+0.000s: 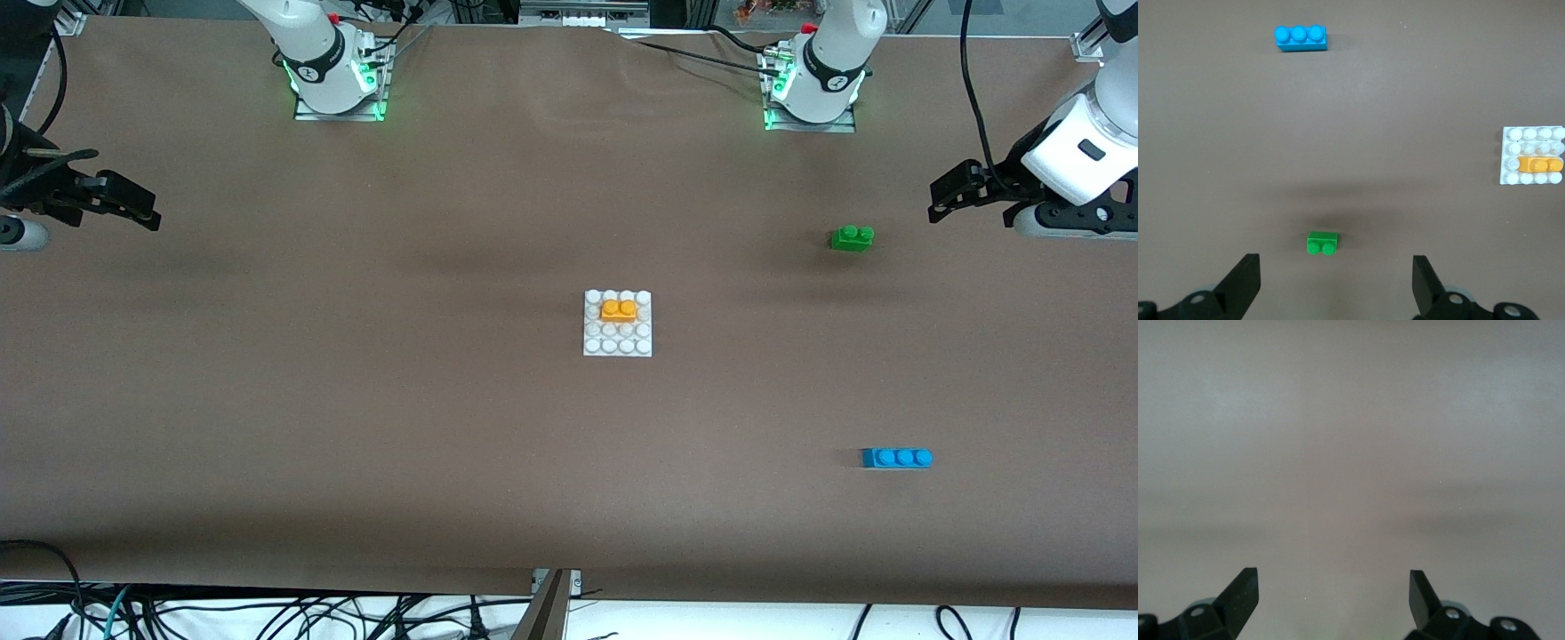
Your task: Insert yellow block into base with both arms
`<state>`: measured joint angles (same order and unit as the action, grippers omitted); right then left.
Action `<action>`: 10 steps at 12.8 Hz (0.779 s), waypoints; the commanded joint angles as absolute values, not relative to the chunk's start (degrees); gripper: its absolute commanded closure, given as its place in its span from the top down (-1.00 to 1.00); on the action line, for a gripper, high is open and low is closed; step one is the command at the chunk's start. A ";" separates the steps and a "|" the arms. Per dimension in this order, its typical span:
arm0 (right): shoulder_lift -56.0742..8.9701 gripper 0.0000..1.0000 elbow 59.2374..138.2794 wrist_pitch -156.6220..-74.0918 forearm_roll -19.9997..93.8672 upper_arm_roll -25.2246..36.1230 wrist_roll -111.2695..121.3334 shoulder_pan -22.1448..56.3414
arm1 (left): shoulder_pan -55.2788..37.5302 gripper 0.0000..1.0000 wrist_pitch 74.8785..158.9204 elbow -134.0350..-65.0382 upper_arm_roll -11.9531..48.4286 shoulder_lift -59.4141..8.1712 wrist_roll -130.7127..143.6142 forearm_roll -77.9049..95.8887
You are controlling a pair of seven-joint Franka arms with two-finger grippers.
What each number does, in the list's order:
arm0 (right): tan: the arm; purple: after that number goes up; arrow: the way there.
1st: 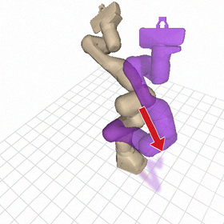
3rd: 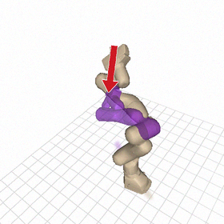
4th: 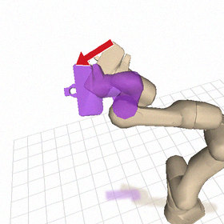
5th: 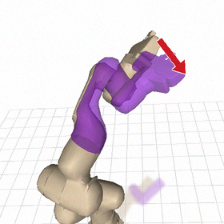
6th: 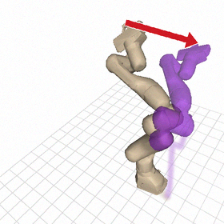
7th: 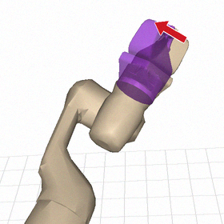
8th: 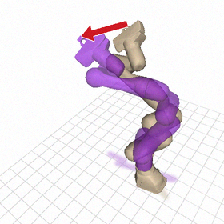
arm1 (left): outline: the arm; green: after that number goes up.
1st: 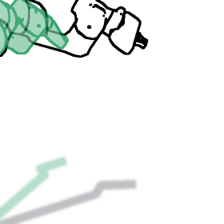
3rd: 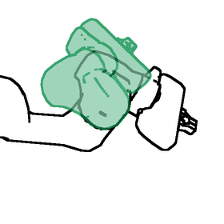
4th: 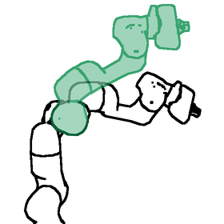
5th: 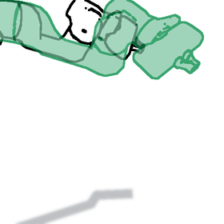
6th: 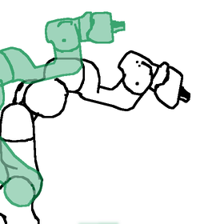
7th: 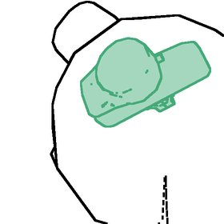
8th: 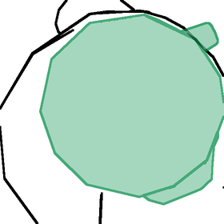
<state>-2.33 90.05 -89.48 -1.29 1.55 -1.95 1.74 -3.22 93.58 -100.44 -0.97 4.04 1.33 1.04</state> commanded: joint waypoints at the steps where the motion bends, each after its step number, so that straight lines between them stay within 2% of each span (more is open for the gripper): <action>1: -2.64 1.00 88.95 -88.77 -1.32 1.41 -1.14 1.49 | -3.08 1.00 91.33 -99.59 -0.97 4.31 0.00 0.35; 10: -2.64 1.00 88.95 -88.86 -1.32 1.41 -1.14 1.49 | -2.99 1.00 90.53 -98.35 -1.05 3.69 -0.09 0.88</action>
